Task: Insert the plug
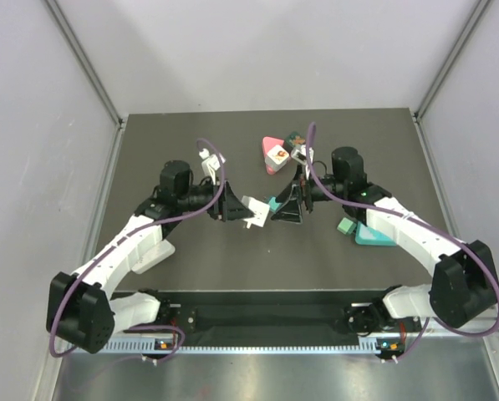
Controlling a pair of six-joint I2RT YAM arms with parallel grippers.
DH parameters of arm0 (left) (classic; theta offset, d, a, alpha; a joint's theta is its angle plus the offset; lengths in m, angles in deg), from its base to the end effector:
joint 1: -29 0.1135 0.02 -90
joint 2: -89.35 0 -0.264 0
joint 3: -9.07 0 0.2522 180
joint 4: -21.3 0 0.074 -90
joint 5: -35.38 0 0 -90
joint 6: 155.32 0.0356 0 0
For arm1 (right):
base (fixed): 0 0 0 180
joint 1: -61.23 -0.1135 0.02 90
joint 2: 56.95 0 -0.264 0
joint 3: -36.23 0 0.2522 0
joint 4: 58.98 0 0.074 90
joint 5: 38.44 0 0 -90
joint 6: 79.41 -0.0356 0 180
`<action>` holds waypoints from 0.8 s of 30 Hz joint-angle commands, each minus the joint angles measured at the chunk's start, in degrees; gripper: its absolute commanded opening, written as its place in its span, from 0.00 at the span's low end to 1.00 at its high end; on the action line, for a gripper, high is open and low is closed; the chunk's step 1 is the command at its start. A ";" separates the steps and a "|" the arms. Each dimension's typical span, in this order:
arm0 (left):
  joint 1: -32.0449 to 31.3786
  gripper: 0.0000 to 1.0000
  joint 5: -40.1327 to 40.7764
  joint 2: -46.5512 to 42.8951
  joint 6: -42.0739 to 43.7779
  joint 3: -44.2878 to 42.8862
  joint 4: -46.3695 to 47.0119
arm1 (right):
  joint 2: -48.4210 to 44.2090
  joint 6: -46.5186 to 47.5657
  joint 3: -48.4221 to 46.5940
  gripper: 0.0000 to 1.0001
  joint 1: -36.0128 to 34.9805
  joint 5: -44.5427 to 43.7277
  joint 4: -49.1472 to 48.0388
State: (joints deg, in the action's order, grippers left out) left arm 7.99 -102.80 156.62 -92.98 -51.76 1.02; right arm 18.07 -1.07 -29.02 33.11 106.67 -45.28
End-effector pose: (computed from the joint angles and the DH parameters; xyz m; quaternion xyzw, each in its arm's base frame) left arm 0.2294 -0.1165 0.2848 0.1687 0.7883 -0.5140 0.2931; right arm 0.2392 0.1610 0.2881 -0.3572 0.6973 0.5292 0.3257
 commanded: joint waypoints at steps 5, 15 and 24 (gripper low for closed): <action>-4.30 0.00 -7.71 -3.02 5.78 0.14 5.47 | 1.79 2.61 -5.38 0.98 -1.06 5.80 -0.12; -4.65 0.00 3.53 -4.24 5.60 -3.38 1.69 | -1.10 -11.26 -8.29 0.96 3.85 -43.13 20.35; -16.14 0.00 23.68 -3.37 11.48 -7.60 -1.21 | -9.28 -11.98 0.51 0.92 14.15 -36.67 16.84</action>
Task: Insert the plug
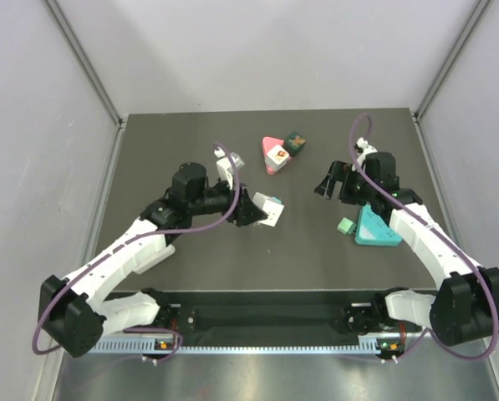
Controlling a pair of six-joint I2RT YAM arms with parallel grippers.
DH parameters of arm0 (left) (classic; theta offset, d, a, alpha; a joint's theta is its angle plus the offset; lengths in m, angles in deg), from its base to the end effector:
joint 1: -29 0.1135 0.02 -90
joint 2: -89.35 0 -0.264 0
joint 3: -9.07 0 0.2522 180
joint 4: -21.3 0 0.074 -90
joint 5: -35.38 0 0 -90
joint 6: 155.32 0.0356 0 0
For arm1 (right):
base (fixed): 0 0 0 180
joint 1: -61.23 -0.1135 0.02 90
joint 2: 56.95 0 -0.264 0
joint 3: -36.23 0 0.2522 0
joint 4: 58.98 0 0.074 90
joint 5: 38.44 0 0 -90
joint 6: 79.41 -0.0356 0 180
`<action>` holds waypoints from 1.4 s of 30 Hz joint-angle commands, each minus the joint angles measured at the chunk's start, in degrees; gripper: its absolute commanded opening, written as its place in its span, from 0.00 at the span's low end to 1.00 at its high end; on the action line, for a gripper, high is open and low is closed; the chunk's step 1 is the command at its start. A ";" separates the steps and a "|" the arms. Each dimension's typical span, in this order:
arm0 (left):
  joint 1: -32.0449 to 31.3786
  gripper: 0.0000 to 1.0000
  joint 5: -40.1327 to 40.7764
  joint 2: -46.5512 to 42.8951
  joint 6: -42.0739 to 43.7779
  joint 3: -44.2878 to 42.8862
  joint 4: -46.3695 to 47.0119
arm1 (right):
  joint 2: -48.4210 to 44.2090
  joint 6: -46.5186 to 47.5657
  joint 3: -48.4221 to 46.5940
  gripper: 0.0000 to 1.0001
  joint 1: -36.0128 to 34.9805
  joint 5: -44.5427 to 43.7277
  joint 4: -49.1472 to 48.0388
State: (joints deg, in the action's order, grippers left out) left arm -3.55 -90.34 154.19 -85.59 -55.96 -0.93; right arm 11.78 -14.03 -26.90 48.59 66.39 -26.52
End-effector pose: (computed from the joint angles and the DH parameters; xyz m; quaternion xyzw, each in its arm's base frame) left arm 0.2041 -0.1549 0.3147 0.2548 0.7664 -0.4644 0.3633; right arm 0.2523 0.0659 0.2681 0.0368 0.8925 0.2487 0.3744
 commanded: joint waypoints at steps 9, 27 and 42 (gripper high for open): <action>-16.83 0.00 42.84 -4.46 13.06 3.45 10.84 | -0.27 -2.20 -18.38 0.90 -10.19 0.02 11.78; -24.31 0.00 48.12 -6.92 19.74 6.62 13.30 | 15.72 15.13 -31.23 0.90 -24.18 20.75 22.00; -25.28 0.00 47.24 -7.27 21.68 8.02 14.27 | 20.04 15.04 -30.79 0.82 -24.45 28.32 17.78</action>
State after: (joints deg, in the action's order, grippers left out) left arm -28.43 -43.76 148.68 -65.13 -48.07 7.58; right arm 31.03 0.13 -55.27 24.85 91.66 -6.59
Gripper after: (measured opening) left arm 0.655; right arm 0.818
